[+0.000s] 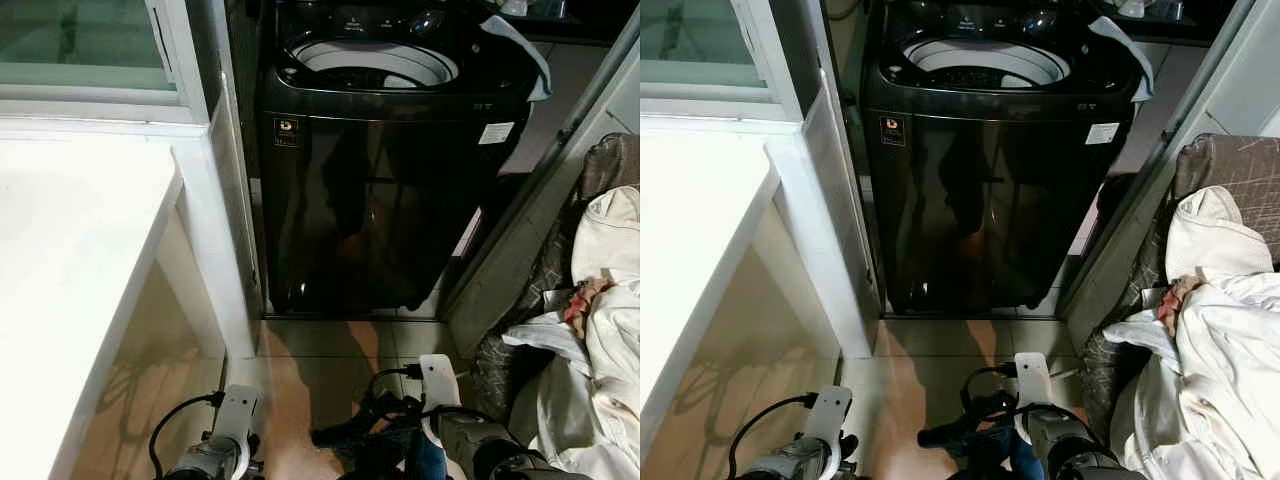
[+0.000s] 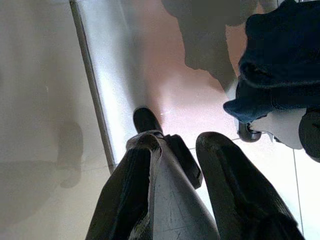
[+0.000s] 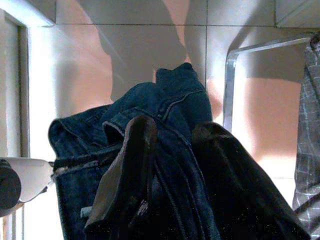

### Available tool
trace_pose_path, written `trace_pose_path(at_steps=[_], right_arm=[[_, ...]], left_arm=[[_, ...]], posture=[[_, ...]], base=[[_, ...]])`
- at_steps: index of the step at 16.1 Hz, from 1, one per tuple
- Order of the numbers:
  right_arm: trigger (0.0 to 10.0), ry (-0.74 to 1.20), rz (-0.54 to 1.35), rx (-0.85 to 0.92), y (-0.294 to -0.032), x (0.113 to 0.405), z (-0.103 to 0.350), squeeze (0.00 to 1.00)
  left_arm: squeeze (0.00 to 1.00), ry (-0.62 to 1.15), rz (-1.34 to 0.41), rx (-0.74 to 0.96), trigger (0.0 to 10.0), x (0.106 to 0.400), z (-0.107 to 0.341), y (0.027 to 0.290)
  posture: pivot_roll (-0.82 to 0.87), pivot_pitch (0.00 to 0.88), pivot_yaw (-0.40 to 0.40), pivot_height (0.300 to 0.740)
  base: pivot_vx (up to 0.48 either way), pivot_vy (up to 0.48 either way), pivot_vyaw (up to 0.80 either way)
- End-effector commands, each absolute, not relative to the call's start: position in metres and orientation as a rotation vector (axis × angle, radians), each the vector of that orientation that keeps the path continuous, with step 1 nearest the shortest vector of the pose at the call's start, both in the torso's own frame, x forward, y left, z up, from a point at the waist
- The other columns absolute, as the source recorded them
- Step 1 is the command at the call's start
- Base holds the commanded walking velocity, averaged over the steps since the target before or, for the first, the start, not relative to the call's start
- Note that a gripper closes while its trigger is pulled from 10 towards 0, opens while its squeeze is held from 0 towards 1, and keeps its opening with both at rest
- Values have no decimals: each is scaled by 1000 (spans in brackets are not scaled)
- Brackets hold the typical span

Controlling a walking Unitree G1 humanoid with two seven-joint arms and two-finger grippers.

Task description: Clothes washing

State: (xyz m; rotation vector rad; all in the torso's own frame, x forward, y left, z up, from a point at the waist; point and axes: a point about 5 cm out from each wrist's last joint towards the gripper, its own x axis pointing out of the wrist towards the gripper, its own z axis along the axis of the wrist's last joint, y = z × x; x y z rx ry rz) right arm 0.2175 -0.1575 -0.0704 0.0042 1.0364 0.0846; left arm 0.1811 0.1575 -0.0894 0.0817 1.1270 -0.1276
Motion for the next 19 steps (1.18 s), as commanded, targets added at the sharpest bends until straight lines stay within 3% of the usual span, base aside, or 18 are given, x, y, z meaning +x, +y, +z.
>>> trace_pose_path(at_steps=[1, 6, 12, 19], right_arm=[[10000, 1025, 91, -17, -158, 223, -67, 0], [10000, 1039, 98, -39, -159, 219, -69, 0], [10000, 1028, 112, -9, -153, 222, -68, 0], [10000, 1028, 107, -14, -155, 223, -67, 0]], left_arm=[[0, 1138, -138, 101, 10000, 177, -91, 159], [0, 1157, -140, 119, 10000, 172, -93, 161], [0, 1143, -141, 97, 10000, 181, -90, 141], [0, 1138, -136, 92, 10000, 181, -90, 145]], posture=[[0, 33, -27, 740], [-13, 112, -31, 740], [-11, 103, -41, 740], [-12, 107, -35, 740]], base=[[0, 0, 0], [0, 0, 0], [0, 0, 0], [0, 0, 0]])
